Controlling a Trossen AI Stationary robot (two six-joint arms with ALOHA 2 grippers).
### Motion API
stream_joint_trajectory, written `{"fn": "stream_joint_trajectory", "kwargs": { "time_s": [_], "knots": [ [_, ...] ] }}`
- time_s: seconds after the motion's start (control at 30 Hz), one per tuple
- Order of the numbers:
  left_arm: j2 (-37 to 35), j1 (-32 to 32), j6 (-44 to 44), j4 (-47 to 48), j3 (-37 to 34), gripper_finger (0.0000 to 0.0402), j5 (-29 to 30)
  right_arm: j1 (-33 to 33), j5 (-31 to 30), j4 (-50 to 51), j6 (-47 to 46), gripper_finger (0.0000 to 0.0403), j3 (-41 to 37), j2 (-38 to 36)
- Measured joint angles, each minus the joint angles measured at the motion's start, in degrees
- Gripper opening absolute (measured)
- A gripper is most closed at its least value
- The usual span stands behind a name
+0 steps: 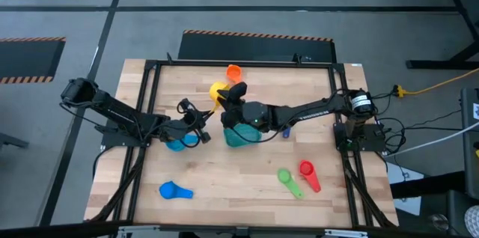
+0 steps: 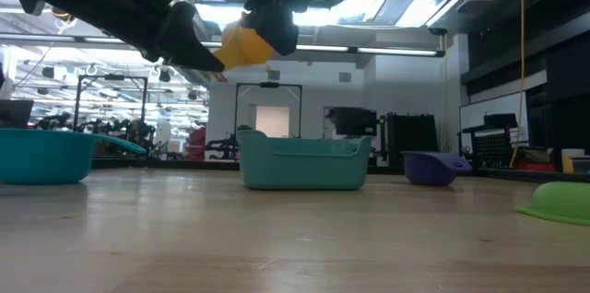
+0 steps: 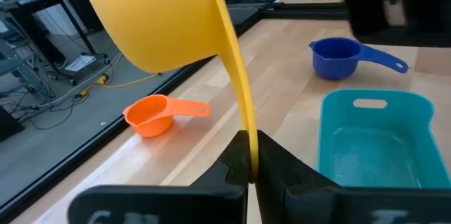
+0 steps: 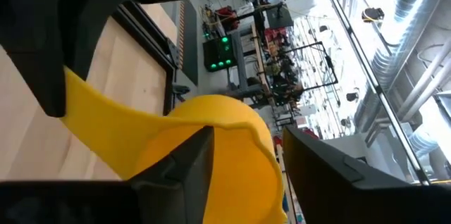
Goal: Nest measuring cups in basket
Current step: Stack the yellow measuring cup on top of the light blue measuring cup
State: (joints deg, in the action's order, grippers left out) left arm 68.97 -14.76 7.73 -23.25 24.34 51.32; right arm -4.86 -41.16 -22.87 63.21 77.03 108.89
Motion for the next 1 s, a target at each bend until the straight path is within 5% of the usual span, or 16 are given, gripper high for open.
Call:
{"fn": "stream_joint_trajectory", "kwargs": {
  "time_s": [0.27, 0.53, 0.77, 1.0],
  "knots": [
    [0.00, -0.01, 2.43, 0.29, 0.00, 0.0000, 1.49, -2.84, -1.04, 0.90, -1.97, 0.0174, -0.09, -5.10],
    [0.00, -1.10, 2.63, -2.28, 0.00, 0.0000, 8.07, -4.71, -1.69, 17.87, -20.30, 0.0174, -0.02, -16.44],
    [0.00, -2.80, -2.01, -11.18, 0.00, 0.0000, 8.88, -1.69, 19.55, 42.33, -46.46, 0.0174, -0.62, -26.71],
    [0.00, -6.24, -9.53, -23.91, 0.00, 0.0000, 6.13, 2.29, 32.97, 33.89, -53.28, 0.0174, -8.43, -29.86]
  ]
}}
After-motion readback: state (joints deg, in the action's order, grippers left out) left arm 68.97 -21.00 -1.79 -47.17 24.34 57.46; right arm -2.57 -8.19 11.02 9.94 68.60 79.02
